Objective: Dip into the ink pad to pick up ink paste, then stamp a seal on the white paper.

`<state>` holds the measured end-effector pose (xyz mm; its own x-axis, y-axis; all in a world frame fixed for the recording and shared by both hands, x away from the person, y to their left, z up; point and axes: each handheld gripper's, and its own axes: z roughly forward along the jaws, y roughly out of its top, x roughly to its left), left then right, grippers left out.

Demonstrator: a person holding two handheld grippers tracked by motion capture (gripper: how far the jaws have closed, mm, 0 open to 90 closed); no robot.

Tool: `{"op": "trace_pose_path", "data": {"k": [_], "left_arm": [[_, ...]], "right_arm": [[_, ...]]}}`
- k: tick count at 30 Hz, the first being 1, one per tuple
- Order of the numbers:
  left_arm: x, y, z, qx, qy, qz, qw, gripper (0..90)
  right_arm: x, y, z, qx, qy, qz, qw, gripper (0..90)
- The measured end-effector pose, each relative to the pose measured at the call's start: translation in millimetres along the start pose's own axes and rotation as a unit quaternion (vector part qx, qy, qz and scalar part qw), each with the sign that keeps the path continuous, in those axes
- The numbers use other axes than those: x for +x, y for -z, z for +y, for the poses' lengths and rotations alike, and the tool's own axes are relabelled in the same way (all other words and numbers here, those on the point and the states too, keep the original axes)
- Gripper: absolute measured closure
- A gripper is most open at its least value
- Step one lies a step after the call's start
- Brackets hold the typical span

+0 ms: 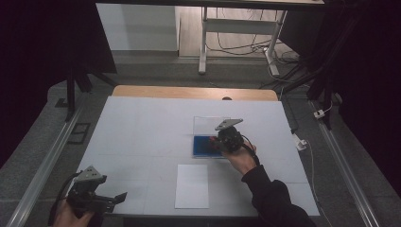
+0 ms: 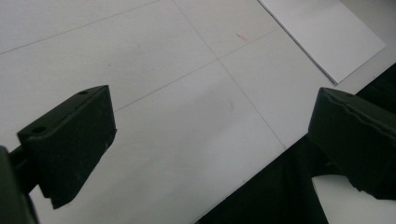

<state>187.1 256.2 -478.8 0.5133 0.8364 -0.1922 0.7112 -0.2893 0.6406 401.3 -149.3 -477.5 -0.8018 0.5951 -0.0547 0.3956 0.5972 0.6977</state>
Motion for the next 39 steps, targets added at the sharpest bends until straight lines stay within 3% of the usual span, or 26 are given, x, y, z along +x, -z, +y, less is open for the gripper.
{"op": "trace_pose_path", "data": {"k": [9, 17, 30, 39], "left_arm": [[0.9, -0.1, 0.0, 0.001, 0.005, 0.000, 1.0000, 1.3], [1.5, -0.1, 0.1, 0.001, 0.008, 0.000, 1.0000, 1.4], [1.3, 0.0, 0.1, 0.001, 0.008, -0.001, 1.0000, 1.5], [1.9, 0.1, 0.0, 0.000, 0.009, -0.001, 1.0000, 1.6]], "right_arm": [[4.7, 22.3, -0.5, -0.027, -0.018, 0.022, 0.9992, 79.7], [14.6, 37.4, -2.8, -0.032, -0.015, 0.041, 0.9985, 79.6], [37.9, 55.9, -7.8, -0.042, 0.019, 0.075, 0.9961, 79.6], [48.0, 58.8, -10.2, -0.042, 0.026, 0.080, 0.9956, 79.7]]}}
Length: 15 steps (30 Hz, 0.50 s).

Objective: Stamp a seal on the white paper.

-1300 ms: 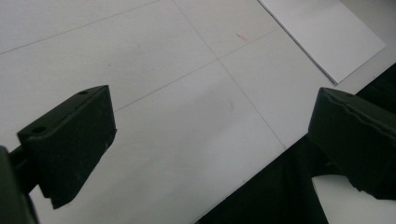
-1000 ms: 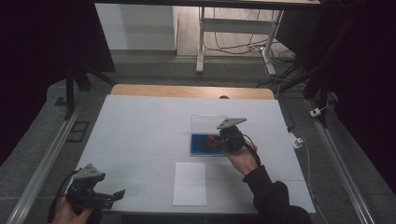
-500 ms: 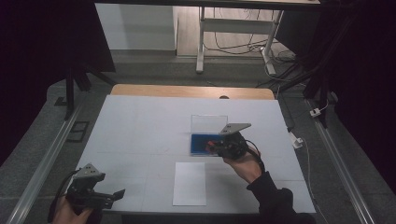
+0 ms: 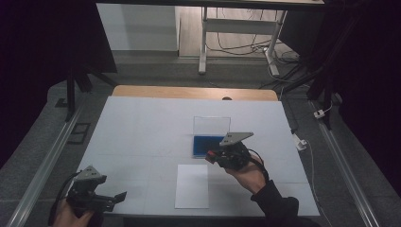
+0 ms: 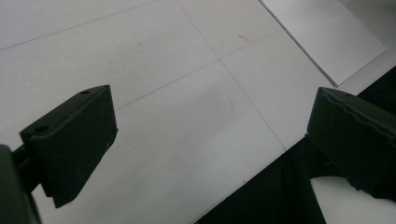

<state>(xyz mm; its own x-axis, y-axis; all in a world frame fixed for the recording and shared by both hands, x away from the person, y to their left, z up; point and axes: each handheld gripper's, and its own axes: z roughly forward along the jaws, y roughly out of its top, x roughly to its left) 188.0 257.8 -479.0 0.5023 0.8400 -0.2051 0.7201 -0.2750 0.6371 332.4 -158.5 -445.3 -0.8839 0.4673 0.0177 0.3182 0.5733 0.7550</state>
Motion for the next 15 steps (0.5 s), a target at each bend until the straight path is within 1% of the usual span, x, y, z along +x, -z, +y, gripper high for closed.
{"op": "trace_pose_path", "data": {"k": [3, 7, 9, 13, 15], "left_arm": [[-0.2, -0.1, 0.0, 0.000, 0.000, 0.000, 1.0000, 1.6], [0.1, -0.1, 0.1, -0.001, 0.001, 0.000, 1.0000, 1.6], [0.1, -0.1, 0.0, -0.001, 0.001, 0.000, 1.0000, 1.6], [0.1, 0.0, 0.0, -0.001, 0.001, -0.001, 1.0000, 1.6], [0.1, -0.1, 0.0, -0.001, 0.001, -0.001, 1.0000, 1.6]], "right_arm": [[3.1, 0.4, -1.5, 0.000, -0.005, 0.002, 1.0000, 79.7], [5.7, 0.5, -2.0, 0.003, -0.004, 0.005, 1.0000, 79.7], [8.1, -0.2, -2.6, 0.003, -0.001, 0.011, 0.9999, 79.6], [13.7, -3.3, -5.0, -0.001, -0.008, 0.029, 0.9995, 79.6], [14.7, -4.1, -5.2, 0.001, -0.006, 0.030, 0.9995, 79.6]]}}
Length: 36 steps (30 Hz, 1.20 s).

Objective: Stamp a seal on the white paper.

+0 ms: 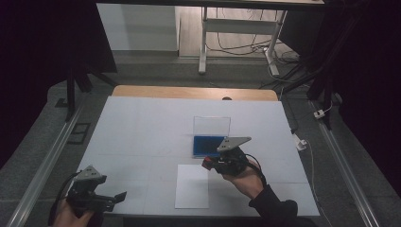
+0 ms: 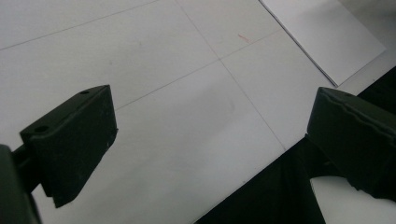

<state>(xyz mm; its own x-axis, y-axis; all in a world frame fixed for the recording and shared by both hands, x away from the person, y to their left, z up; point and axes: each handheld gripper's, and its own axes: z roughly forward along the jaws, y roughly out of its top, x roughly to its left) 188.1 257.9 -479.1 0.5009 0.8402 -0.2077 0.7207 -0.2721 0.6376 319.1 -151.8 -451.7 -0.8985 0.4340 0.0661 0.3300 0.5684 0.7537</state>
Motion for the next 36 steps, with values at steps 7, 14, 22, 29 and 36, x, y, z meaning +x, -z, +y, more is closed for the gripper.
{"op": "trace_pose_path", "data": {"k": [7, 14, 22, 29, 36], "left_arm": [[0.1, 0.0, 0.0, 0.001, -0.001, 0.000, 1.0000, 1.7], [-0.1, -0.1, 0.0, 0.001, -0.001, 0.000, 1.0000, 1.8], [0.1, -0.1, 0.0, 0.001, -0.001, 0.000, 1.0000, 1.8], [0.1, -0.2, 0.1, 0.002, -0.001, 0.000, 1.0000, 1.9], [0.2, 0.0, -0.1, 0.001, -0.001, -0.001, 1.0000, 1.9]], "right_arm": [[9.1, -9.7, -0.9, 0.013, 0.017, -0.002, 0.9998, 79.7], [16.2, -21.0, -2.4, 0.024, 0.025, 0.007, 0.9994, 79.6], [25.2, -33.9, -3.5, 0.037, 0.039, 0.021, 0.9983, 79.6], [29.9, -44.6, -6.8, 0.055, 0.057, 0.025, 0.9966, 79.6], [33.4, -55.0, -10.5, 0.066, 0.064, 0.024, 0.9955, 79.7]]}}
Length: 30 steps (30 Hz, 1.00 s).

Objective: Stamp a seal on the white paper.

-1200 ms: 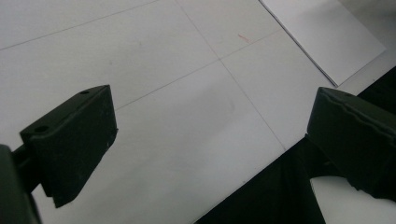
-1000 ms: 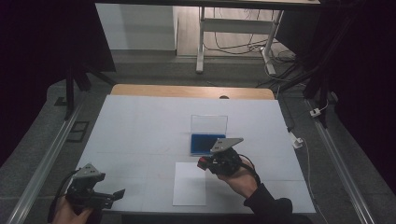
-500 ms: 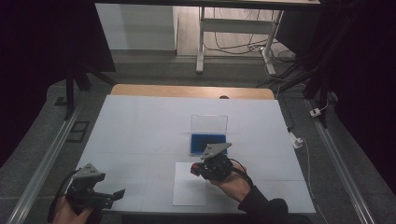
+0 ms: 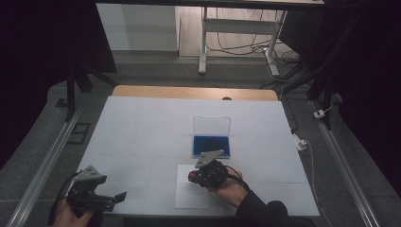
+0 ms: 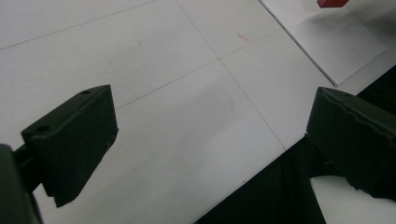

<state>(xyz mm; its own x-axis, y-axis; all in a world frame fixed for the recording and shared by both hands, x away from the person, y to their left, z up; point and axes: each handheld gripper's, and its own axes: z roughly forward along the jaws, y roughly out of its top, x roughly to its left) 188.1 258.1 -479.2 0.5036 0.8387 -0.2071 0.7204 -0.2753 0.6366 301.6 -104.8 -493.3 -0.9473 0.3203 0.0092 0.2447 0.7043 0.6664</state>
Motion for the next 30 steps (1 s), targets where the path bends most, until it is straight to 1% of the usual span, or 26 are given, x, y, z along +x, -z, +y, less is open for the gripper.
{"op": "trace_pose_path", "data": {"k": [1, 5, 6, 10, 17, 21, 22, 25, 28, 29, 30], "left_arm": [[-0.1, 0.0, 0.0, 0.000, 0.000, 0.000, 1.0000, 1.9], [-0.2, -0.1, 0.0, 0.000, 0.000, 0.000, 1.0000, 1.9], [-0.2, -0.1, 0.0, 0.000, 0.000, 0.000, 1.0000, 2.0], [-0.1, 0.0, 0.0, 0.000, 0.000, 0.000, 1.0000, 2.0], [-0.2, 0.0, 0.0, 0.000, -0.001, 0.000, 1.0000, 2.0], [-0.2, -0.2, 0.0, 0.001, 0.000, 0.000, 1.0000, 2.0], [-0.2, -0.2, 0.0, 0.001, 0.000, 0.000, 1.0000, 2.0], [-0.2, -0.2, 0.1, 0.001, 0.000, 0.000, 1.0000, 2.0], [-0.4, -0.4, 0.1, 0.001, 0.000, 0.000, 1.0000, 2.1], [-0.4, -0.4, 0.2, 0.002, 0.000, 0.000, 1.0000, 2.1], [-0.3, -0.5, 0.2, 0.002, 0.000, 0.000, 1.0000, 2.1]], "right_arm": [[0.2, -1.0, -0.2, 0.004, 0.003, -0.002, 1.0000, 79.7], [0.7, -4.8, -1.5, 0.004, 0.002, 0.000, 1.0000, 79.7], [0.2, -6.0, -2.0, 0.005, 0.007, -0.001, 1.0000, 79.7], [0.5, -10.1, -2.7, 0.012, 0.007, -0.004, 0.9999, 79.7], [1.3, -13.1, -4.1, 0.021, 0.014, -0.007, 0.9997, 79.8], [1.9, -13.2, -5.1, 0.020, 0.019, -0.010, 0.9996, 79.9], [2.0, -12.8, -5.8, 0.020, 0.015, -0.009, 0.9997, 80.0], [2.6, -13.1, -7.2, 0.015, 0.013, -0.011, 0.9998, 80.0], [7.3, -13.4, -7.4, 0.015, 0.030, -0.025, 0.9991, 80.1], [7.3, -13.4, -7.4, 0.015, 0.030, -0.025, 0.9991, 80.1], [8.9, -13.0, -6.9, 0.020, 0.038, -0.032, 0.9986, 80.1]]}}
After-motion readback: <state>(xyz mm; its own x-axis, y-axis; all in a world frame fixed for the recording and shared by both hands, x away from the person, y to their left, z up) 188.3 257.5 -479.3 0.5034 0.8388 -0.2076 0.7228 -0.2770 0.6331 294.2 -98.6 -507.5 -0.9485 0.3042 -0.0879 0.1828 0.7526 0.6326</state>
